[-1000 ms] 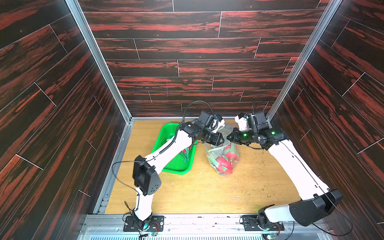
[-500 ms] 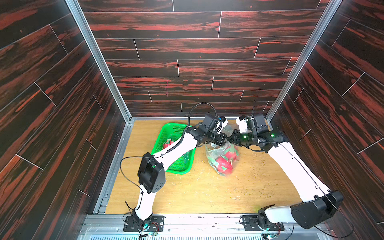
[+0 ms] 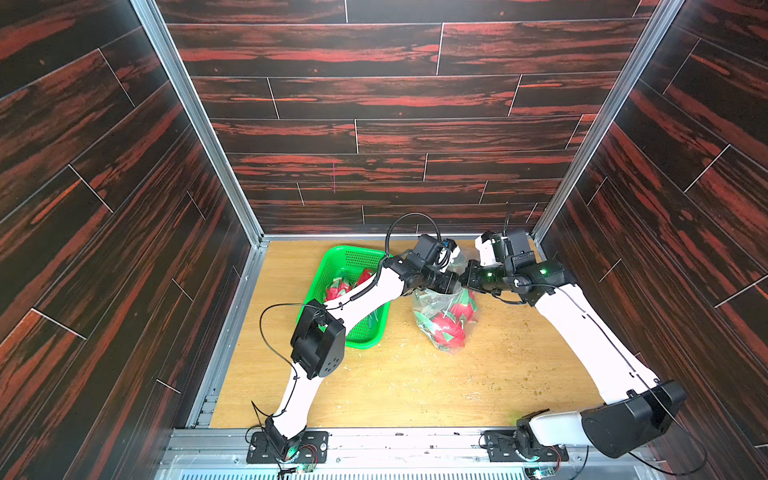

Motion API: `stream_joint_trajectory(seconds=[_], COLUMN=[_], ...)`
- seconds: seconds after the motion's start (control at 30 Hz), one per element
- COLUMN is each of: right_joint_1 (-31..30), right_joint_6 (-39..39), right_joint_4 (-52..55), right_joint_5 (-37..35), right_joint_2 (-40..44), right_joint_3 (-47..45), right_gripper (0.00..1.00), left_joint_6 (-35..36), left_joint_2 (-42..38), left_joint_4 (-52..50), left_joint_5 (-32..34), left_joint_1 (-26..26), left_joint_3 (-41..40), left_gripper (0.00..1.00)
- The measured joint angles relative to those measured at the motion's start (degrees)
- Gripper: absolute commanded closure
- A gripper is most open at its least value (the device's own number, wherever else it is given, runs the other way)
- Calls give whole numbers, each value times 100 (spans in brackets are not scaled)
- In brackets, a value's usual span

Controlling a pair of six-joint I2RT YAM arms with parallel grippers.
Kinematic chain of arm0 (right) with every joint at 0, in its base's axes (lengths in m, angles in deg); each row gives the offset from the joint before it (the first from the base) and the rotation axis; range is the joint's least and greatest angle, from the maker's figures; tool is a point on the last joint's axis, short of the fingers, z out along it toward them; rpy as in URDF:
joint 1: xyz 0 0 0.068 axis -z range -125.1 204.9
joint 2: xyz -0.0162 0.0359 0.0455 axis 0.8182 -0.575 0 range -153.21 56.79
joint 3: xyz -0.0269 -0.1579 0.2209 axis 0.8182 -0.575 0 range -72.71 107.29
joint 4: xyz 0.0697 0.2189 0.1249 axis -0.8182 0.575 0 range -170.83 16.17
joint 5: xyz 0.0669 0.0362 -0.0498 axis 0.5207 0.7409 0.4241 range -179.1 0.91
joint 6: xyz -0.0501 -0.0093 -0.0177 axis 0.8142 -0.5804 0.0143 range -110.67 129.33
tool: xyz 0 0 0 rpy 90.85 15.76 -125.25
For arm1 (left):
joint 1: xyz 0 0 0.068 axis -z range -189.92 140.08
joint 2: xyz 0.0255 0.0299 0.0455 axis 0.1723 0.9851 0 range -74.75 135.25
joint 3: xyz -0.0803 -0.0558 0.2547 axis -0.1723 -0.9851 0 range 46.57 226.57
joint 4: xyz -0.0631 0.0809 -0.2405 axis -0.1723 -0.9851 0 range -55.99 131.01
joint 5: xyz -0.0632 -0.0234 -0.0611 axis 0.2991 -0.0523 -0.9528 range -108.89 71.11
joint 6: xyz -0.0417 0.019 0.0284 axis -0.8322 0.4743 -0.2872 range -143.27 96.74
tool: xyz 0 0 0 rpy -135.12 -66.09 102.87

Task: Open the zip-top bag and take out the dragon fruit
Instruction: Pick up the dragon fruit from the zipper food storage bag.

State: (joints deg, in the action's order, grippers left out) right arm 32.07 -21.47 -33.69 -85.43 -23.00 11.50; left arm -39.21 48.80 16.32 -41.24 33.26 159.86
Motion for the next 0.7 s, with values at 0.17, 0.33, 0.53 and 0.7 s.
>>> stream_joint_trajectory(seconds=[0.17, 0.33, 0.53, 0.7], right_joint_1=[2, 2, 2, 2], right_joint_6=[0, -2, 0, 0], right_joint_4=[2, 2, 2, 4], right_joint_5=[-48, -127, -186, -260], right_joint_2=[2, 15, 28, 31], right_joint_3=[-2, -22, -28, -39], right_gripper=[100, 100, 100, 100], left_joint_6=[-13, 17, 92, 66], left_joint_2=[177, 310, 313, 107], left_joint_4=[98, 120, 308, 623], left_joint_5=[2, 48, 168, 267], left_joint_1=[31, 52, 59, 76], left_joint_3=[127, 146, 103, -302], left_gripper=[52, 63, 100, 100])
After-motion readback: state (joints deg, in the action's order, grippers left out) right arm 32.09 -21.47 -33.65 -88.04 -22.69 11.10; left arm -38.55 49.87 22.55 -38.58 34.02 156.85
